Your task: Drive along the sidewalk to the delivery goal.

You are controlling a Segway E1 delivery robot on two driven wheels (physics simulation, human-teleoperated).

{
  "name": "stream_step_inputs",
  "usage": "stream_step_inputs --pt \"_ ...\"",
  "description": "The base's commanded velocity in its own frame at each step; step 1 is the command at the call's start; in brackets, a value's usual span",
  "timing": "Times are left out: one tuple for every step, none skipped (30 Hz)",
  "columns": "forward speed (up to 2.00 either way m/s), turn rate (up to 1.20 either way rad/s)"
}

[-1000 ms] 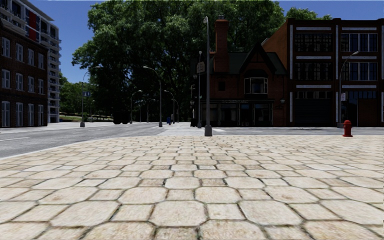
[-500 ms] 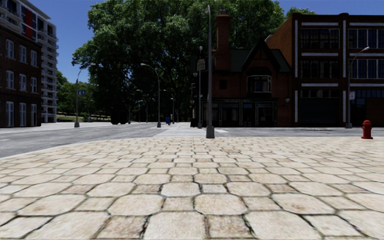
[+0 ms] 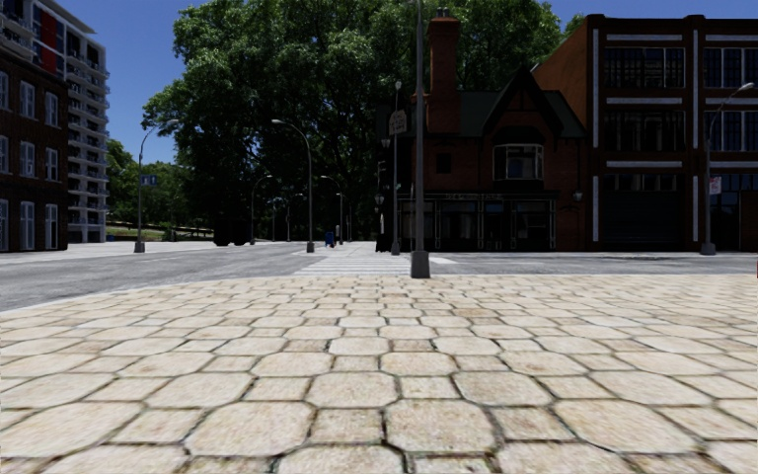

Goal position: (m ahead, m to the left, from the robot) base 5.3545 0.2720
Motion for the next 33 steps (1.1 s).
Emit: stream_step_inputs --pt "2.0 0.0" --pt "2.0 0.0" --pt "2.0 0.0" --pt "2.0 0.0" --pt "2.0 0.0" --pt "2.0 0.0" --pt "2.0 0.0" --pt "2.0 0.0" --pt "2.0 0.0" --pt "2.0 0.0" --pt "2.0 0.0" --pt "2.0 0.0" --pt "2.0 0.0" --pt "2.0 0.0" --pt "2.0 0.0" --pt "2.0 0.0" --pt "2.0 0.0" --pt "2.0 0.0" --pt "2.0 0.0" --pt "2.0 0.0" --pt "2.0 0.0" --pt "2.0 0.0" --pt "2.0 0.02" --pt "2.0 0.07" --pt "2.0 0.07" --pt "2.0 0.13" --pt "2.0 0.2" --pt "2.0 0.23" --pt "2.0 0.25" --pt "2.0 0.25" --pt "2.0 0.25" --pt "2.0 0.25" --pt "2.0 0.25"
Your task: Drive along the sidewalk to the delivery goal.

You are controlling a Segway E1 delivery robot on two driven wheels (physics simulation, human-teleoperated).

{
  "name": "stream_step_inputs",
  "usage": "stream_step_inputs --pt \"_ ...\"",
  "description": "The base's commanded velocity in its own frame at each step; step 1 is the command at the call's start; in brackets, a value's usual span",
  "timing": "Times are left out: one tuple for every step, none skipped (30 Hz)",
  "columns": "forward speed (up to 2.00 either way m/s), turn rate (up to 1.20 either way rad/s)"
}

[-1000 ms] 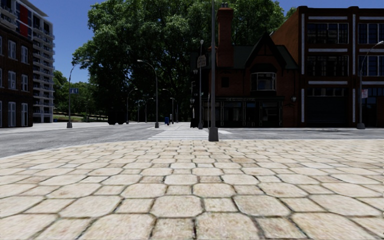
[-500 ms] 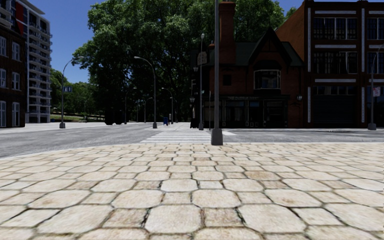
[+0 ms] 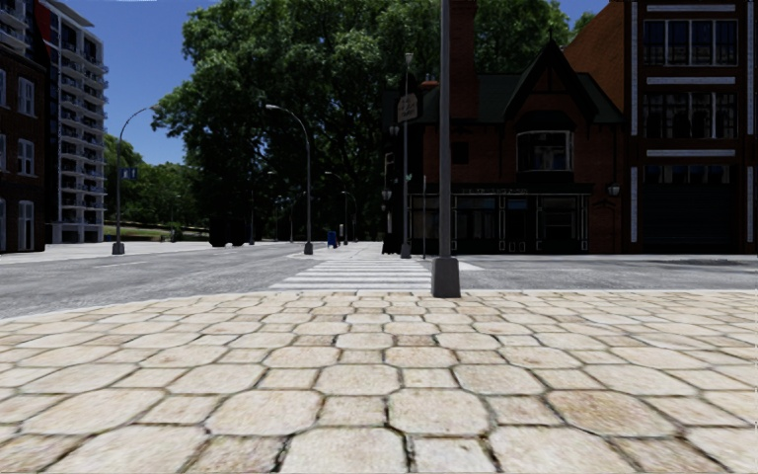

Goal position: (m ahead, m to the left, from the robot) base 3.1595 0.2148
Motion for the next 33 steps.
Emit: stream_step_inputs --pt "2.0 0.25" --pt "2.0 0.18" --pt "2.0 0.0" --pt "2.0 0.0" --pt "2.0 0.0" --pt "2.0 0.0" --pt "2.0 0.0" --pt "2.0 0.0" --pt "2.0 0.0" --pt "2.0 0.0" --pt "2.0 0.0" --pt "2.0 0.0" --pt "2.0 0.0" --pt "2.0 0.0" --pt "2.0 0.0" --pt "2.0 0.0" --pt "2.0 0.0" --pt "2.0 0.0" --pt "2.0 0.0" --pt "2.0 0.0" --pt "2.0 0.0" --pt "2.0 0.0" --pt "2.0 0.0" --pt "2.0 0.0" --pt "2.0 0.0" --pt "2.0 0.0" --pt "2.0 0.0" --pt "2.0 0.0" --pt "2.0 0.0" --pt "2.0 0.0" --pt "2.0 0.0" --pt "2.0 0.0" --pt "2.0 0.0"
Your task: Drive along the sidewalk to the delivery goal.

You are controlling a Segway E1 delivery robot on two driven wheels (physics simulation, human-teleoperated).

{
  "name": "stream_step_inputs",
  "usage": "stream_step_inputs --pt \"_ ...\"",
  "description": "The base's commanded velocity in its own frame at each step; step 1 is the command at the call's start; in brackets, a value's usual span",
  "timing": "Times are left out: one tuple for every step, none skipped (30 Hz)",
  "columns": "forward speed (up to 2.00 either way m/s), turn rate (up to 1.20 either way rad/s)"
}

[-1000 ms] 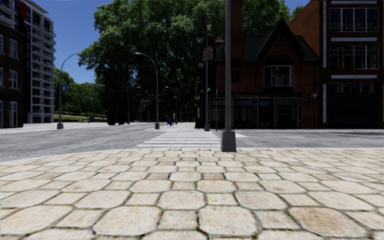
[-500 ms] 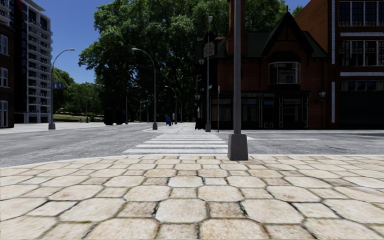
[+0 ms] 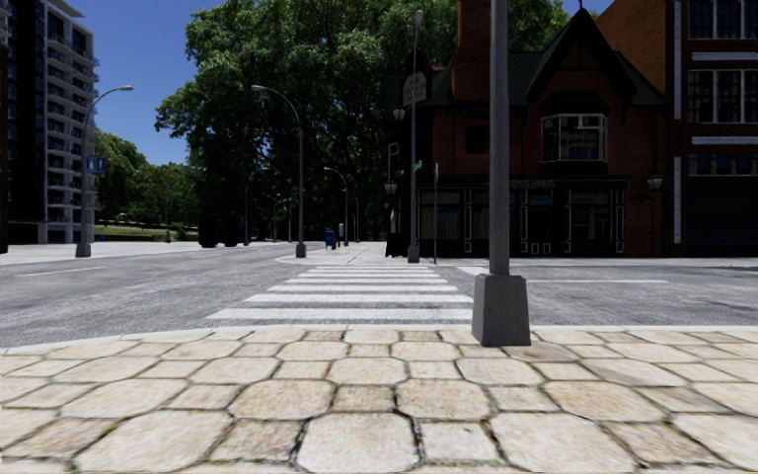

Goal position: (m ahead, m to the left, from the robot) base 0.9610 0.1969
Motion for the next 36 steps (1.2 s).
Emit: stream_step_inputs --pt "1.99 0.0" --pt "1.99 0.0" --pt "1.32 0.0" --pt "1.02 0.0" --pt "0.56 0.0" --pt "0.24 0.0" --pt "0.24 0.0" --pt "0.09 0.0" --pt "0.03 0.0" --pt "0.0 0.0" --pt "0.0 0.0" --pt "0.0 0.0" --pt "0.0 0.0" --pt "0.0 0.0" --pt "0.0 0.0" --pt "0.0 0.0" --pt "0.0 0.0" --pt "0.0 0.0" --pt "0.0 0.0" --pt "0.0 0.0" --pt "0.0 0.0" --pt "0.0 0.0" --pt "0.0 0.0" --pt "0.0 0.0" --pt "0.0 0.0" --pt "0.0 0.0" --pt "0.0 0.0" --pt "0.0 0.0" --pt "0.0 0.0" --pt "0.0 0.0" --pt "0.0 0.0" --pt "0.0 0.0" --pt "0.0 0.0" --pt "0.0 0.0" --pt "0.0 0.0" --pt "0.0 0.0"
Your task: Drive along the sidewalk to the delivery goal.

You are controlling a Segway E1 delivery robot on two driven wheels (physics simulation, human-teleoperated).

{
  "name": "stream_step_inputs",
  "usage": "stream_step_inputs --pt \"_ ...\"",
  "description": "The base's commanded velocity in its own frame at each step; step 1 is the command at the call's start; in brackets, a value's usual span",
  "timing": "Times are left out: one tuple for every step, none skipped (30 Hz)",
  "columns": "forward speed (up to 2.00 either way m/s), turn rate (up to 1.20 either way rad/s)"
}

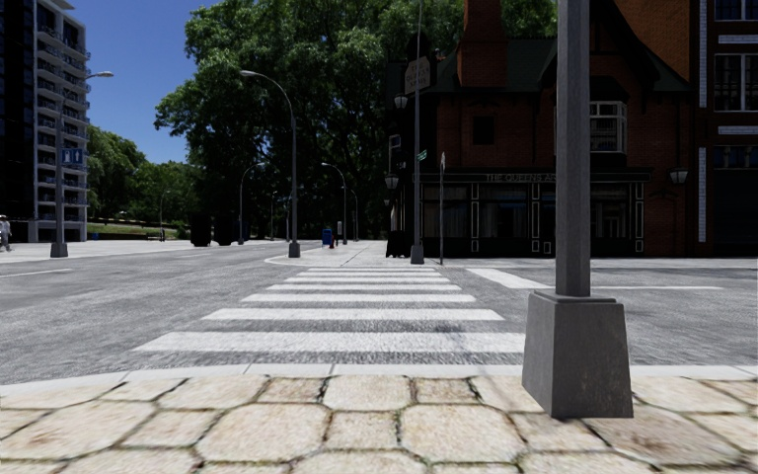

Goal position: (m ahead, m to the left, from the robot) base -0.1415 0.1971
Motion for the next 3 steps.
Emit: stream_step_inputs --pt "0.0 0.0" --pt "0.0 0.0" --pt "0.0 0.0"
